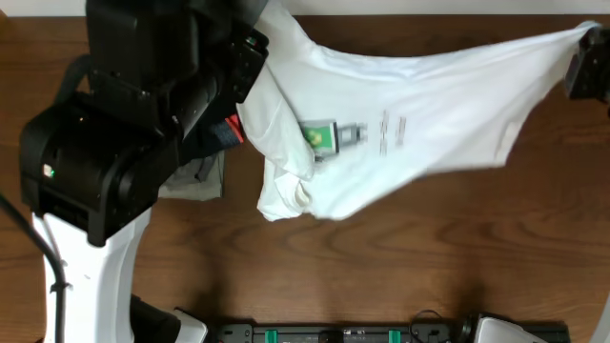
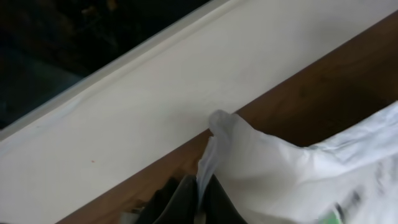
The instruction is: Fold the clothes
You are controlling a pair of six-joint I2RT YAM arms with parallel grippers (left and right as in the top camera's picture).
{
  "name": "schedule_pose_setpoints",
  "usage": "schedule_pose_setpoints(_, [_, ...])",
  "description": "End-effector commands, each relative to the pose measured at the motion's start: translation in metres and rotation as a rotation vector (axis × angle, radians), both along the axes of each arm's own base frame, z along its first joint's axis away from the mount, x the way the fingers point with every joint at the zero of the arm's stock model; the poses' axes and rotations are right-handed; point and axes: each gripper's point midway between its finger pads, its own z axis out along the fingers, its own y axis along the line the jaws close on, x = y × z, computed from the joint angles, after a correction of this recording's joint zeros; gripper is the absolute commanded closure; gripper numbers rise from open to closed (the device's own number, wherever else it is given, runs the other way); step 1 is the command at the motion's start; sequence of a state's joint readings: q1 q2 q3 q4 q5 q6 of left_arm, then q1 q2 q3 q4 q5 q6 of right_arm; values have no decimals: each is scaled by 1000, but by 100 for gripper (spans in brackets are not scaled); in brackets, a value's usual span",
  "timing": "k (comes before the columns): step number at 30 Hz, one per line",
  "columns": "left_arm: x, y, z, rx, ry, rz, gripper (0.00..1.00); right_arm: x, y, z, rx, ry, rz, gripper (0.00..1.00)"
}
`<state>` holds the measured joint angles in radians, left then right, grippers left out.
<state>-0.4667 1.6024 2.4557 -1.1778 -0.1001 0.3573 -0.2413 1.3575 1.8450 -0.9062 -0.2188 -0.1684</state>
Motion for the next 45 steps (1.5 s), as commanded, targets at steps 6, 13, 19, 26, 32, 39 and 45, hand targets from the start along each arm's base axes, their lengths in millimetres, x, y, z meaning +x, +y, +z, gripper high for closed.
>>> schedule_pose_setpoints(6, [-1, 42, 16, 52, -71, 210, 94, -3, -7, 13, -159, -40, 27, 99])
schedule_pose_setpoints(13, [2, 64, 26, 25, -115, 362, 94, 0, -49, 1, -64, 4, -249, 99])
schedule_pose_setpoints(19, [-1, 73, 34, 8, -143, 408, 94, 2, -56, -3, -24, 9, -282, 99])
schedule_pose_setpoints(26, [-3, 74, 38, -2, -154, 408, 94, 3, -52, -1, -23, 2, -257, 99])
schedule_pose_setpoints(32, [-5, 75, 44, -24, -174, 411, 94, 3, -51, -2, -25, 6, -255, 99])
schedule_pose_setpoints(39, [-5, 72, 52, -59, -200, 406, 94, 0, -43, -1, -9, 6, -219, 99])
schedule_pose_setpoints(45, [-29, 47, 67, -113, -222, 221, 94, -28, -36, 26, 41, -74, -247, 99])
